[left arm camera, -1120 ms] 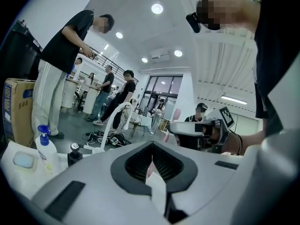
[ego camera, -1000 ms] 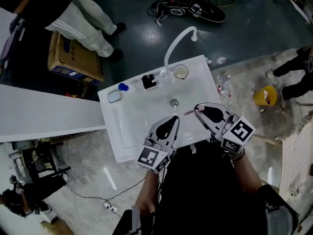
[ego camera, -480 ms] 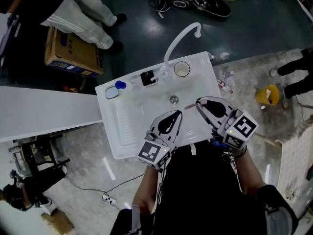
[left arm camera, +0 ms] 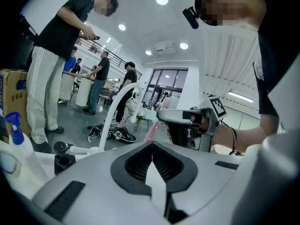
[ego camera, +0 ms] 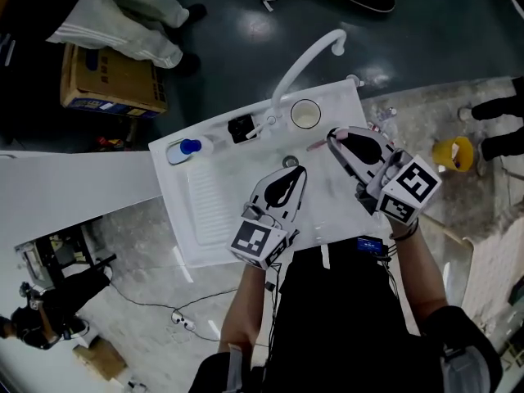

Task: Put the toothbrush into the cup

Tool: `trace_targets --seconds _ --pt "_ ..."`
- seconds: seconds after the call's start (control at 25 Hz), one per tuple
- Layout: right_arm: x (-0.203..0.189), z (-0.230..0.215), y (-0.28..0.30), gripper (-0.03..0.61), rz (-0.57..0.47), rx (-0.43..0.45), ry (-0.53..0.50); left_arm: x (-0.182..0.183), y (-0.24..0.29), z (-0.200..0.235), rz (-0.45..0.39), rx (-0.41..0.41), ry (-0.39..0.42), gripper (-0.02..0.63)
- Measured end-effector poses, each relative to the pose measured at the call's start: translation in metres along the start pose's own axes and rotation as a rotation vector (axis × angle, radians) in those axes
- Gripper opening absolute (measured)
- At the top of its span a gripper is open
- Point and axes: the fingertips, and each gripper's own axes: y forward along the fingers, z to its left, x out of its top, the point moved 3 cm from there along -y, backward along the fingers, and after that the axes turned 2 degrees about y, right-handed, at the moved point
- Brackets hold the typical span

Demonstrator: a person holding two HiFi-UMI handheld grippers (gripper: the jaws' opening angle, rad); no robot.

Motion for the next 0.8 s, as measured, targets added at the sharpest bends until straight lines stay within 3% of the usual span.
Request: trace_targets --seconds 0.44,0.8 --pt "0.000 -0.060 0.050 0.034 0.000 0.000 0.017 -0.018 0.045 0.031 0.045 -0.009 -0.031 0.011" --pt "-0.023 -0.088 0.074 0.034 0.026 -0.009 0.069 -0.038 0.051 0.040 0.079 0.011 -0.082 0.011"
